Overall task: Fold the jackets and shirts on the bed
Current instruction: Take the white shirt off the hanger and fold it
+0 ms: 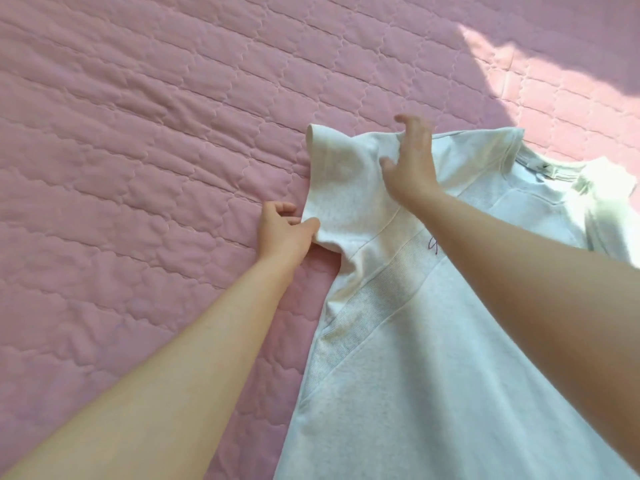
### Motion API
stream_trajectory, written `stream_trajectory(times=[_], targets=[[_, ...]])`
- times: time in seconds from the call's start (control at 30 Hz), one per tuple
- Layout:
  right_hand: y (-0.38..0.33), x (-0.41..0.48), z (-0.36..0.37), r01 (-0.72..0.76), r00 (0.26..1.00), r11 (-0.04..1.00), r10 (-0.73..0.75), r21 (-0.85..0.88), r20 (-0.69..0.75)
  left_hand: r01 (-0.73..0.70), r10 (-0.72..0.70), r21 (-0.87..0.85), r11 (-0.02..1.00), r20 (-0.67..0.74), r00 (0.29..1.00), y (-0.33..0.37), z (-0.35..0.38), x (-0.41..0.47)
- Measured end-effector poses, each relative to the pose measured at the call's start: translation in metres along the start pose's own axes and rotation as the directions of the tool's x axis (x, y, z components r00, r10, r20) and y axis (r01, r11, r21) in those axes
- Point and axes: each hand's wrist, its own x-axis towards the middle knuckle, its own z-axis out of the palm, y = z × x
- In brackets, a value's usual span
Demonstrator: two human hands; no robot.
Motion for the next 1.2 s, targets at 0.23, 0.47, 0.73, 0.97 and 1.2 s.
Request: stream_trajectory(times=[0.23,0.47,0.73,0.97,1.2], targets=[[-0.024,-0.096,0.045,-0.154,0.966,0.988,0.145,0.026,0.214,0.115,-0.117,0.017,0.993,0.177,0.977,-0.017,0.005,-0.011],[-0.027,-0.087,0.043,-0.206,0.969,0.978,0.207,-0.018,0.139,-0.268,0.212,0.155,0.951,0.306,0.928,-0.049,0.037,-0.080],[0.040,-0.083,-0.060,-0.433,0.816,0.366,0.548,0.823,0.185,-0.661,0.605,0.643,0.387,0.364,0.708,-0.058,0.059,-0.135],[0.126,-0.140,-0.093,-0.508,0.661,-0.104,0.590,0.855,0.464,-0.580,0.428,0.793,0.186,0.466,0.775,-0.122,0.072,-0.181],[0.119,-0.168,-0.086,-0.586,0.587,0.101,0.737,0.804,0.336,-0.600,0.433,0.737,0.311,0.452,0.779,-0.139,0.071,-0.197]])
